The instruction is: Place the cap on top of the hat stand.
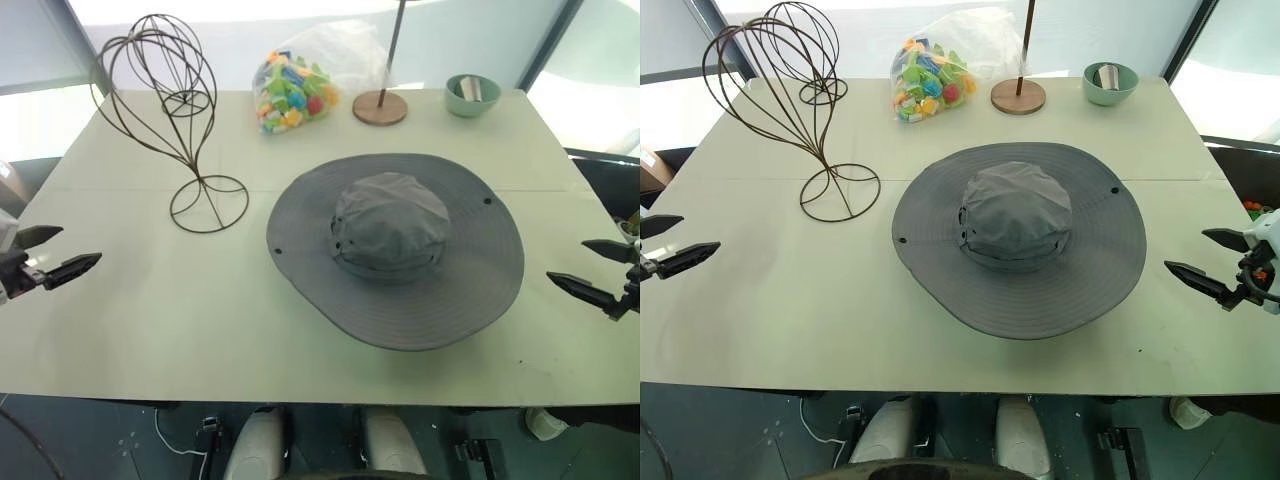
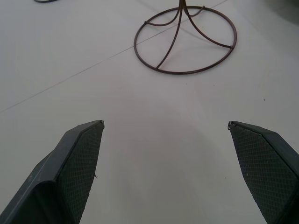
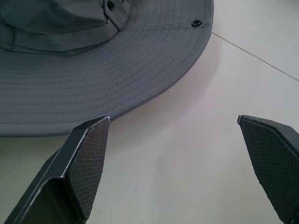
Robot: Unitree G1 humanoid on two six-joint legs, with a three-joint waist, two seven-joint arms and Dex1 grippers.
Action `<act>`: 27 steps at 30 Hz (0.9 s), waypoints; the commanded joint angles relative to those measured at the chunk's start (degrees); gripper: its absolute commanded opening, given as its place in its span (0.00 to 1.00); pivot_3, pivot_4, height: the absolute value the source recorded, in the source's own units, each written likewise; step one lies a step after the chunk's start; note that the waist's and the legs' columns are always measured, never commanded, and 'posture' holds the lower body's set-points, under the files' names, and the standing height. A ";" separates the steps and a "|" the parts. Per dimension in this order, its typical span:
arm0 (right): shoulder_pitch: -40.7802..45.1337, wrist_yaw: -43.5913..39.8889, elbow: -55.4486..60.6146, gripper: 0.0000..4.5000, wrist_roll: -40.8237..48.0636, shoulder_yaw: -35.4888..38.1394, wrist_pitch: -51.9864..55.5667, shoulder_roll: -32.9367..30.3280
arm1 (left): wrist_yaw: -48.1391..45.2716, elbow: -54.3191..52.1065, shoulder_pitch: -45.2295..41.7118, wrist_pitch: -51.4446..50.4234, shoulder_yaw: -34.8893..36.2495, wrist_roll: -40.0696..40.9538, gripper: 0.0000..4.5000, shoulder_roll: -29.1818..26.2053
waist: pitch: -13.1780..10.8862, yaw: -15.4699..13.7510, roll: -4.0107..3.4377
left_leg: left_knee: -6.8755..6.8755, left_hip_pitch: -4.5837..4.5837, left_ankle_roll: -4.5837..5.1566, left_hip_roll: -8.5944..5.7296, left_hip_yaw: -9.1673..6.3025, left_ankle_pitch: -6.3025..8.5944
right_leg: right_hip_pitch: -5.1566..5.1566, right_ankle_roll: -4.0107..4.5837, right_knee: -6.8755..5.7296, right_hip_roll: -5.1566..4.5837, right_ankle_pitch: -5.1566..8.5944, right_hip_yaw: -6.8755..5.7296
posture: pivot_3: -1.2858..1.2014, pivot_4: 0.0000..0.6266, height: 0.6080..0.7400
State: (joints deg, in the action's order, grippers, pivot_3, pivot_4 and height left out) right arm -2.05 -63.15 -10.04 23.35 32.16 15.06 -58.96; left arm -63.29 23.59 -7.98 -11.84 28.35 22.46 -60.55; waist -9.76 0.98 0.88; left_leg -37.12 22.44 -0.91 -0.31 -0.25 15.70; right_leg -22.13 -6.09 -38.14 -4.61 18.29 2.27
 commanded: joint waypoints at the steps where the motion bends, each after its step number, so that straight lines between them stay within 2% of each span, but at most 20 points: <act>1: 0.29 0.44 2.21 1.00 1.01 1.11 0.30 0.22 | 0.01 -0.69 -0.31 1.16 0.93 0.22 0.99 -0.19 | 0.00 0.01 0.00 | 0.00 0.00 0.00 0.00 0.00 0.00 | 0.00 0.00 0.00 0.00 0.00 0.00 | 0.52 0.24 0.99; 12: 0.35 1.82 3.64 1.00 0.90 1.25 2.62 -0.14 | 0.11 -1.15 -1.02 -1.28 0.13 0.36 0.99 -0.82 | 0.00 0.01 0.00 | 0.00 0.00 0.00 0.00 0.00 0.00 | -0.01 0.00 -0.01 0.01 0.00 0.00 | 0.52 0.24 0.99; 18: 1.97 4.27 6.70 1.00 -0.40 0.66 1.59 -0.81 | -2.72 -8.45 -3.26 -5.19 -0.55 3.78 0.99 -1.61 | 0.00 -0.08 0.00 | -0.03 0.02 0.00 0.00 0.00 0.00 | -0.01 0.00 -0.02 0.00 0.00 0.00 | 0.52 0.24 0.99; 23: 1.96 3.62 17.74 1.00 1.55 1.42 4.44 -2.13 | -5.80 -19.08 -5.98 -16.04 -0.52 12.05 0.99 -1.76 | 0.00 -0.04 0.00 | -0.03 0.06 0.00 0.00 -0.01 0.00 | -0.06 -0.01 -0.05 0.03 0.00 0.00 | 0.52 0.24 0.99; 27: -1.28 2.93 33.88 1.00 3.93 2.04 8.38 -2.44 | -11.01 -27.55 -5.70 -19.36 -4.46 15.03 0.99 -2.86 | 0.00 0.01 0.00 | -0.03 0.07 0.00 0.01 -0.04 0.00 | -0.07 -0.01 -0.07 0.09 0.00 0.01 | 0.52 0.24 0.99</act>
State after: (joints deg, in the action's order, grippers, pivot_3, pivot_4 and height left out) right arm -2.94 -59.96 17.61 25.66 32.33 22.49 -59.99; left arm -72.31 -0.87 -13.58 -30.22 24.32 35.81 -61.84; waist -9.76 0.99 0.88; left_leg -37.14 22.52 -0.91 -0.29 -0.30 15.70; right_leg -22.20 -6.10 -38.20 -4.50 18.28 2.28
